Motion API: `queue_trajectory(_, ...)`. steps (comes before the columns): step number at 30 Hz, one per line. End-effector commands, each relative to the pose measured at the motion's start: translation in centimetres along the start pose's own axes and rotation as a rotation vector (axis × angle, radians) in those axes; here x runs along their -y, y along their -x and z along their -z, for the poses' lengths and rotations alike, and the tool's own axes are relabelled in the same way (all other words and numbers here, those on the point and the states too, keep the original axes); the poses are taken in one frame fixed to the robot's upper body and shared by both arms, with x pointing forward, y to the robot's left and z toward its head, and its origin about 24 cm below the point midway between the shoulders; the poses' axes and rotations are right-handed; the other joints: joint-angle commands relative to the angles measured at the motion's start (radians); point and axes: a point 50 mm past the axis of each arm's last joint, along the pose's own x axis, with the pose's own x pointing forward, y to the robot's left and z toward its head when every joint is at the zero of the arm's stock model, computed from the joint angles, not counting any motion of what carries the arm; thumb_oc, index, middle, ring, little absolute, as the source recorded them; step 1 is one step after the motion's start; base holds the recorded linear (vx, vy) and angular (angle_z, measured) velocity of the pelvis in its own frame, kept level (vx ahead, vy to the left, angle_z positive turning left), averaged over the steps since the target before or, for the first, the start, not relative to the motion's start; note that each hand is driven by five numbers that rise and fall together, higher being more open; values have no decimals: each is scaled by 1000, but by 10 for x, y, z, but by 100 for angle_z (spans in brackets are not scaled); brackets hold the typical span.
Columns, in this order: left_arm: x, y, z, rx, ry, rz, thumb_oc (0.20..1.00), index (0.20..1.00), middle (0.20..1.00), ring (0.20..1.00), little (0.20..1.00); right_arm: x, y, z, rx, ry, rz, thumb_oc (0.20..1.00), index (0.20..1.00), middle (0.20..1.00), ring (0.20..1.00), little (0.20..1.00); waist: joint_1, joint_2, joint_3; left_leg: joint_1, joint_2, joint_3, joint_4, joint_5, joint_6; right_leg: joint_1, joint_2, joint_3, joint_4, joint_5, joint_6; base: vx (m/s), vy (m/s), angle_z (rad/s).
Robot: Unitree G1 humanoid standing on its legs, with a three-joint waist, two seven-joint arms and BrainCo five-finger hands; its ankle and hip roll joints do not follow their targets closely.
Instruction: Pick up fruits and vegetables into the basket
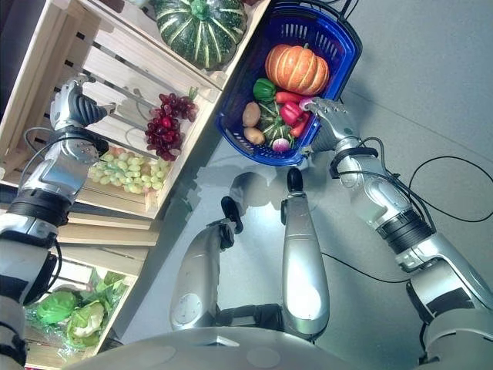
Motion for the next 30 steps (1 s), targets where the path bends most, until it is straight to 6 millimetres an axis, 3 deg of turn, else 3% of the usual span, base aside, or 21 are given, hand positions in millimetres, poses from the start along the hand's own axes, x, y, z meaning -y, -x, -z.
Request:
queue_trajectory(1,-5,3,10,-69,116,-84,1000,1000,1000,1000,1000,0,0,-14,56,-12,-8,1000,1000,1000,1000,1000,-14,11,-54,-84,-38,23,17,-11,73,43,-13,-32,-1,-112,53,-30,-86,1)
queue_trajectory(10,26,10,15,-172,260,-63,1000,1000,1000,1000,1000,-25,4,-15,42,-101,-61,1000,1000,1000,1000,1000,-19,-41,-54,-159,-7,26,41,-8,76,-20,27,-38,26,-111,48,-11,-114,-1)
queue_trajectory(11,31,12,16,-194,287,-54,1000,1000,1000,1000,1000,-28,6,-13,39,-112,-69,1000,1000,1000,1000,1000,-21,-44,-54,-150,-7,17,49,-35,69,-11,31,-34,38,-138,56,8,-106,-2)
queue_trajectory(12,33,13,17,-200,292,-60,1000,1000,1000,1000,1000,-29,6,-13,41,-116,-67,1000,1000,1000,1000,1000,-22,-47,-54,-168,-3,27,43,-7,76,-29,32,-39,29,-112,48,91,-58,1)
queue_trajectory(13,36,15,19,-205,291,-64,1000,1000,1000,1000,1000,-32,8,-12,38,-122,-74,1000,1000,1000,1000,1000,-25,-49,-54,-158,-4,18,53,-36,68,-20,36,-34,43,-141,56,10,-62,-1)
queue_trajectory(30,47,15,23,-392,334,-211,1000,1000,1000,1000,1000,-61,21,-9,9,-220,-119,1000,1000,1000,1000,1000,-59,-86,-54,-304,45,22,114,-48,58,-168,65,-35,103,-157,43,27,-72,-1)
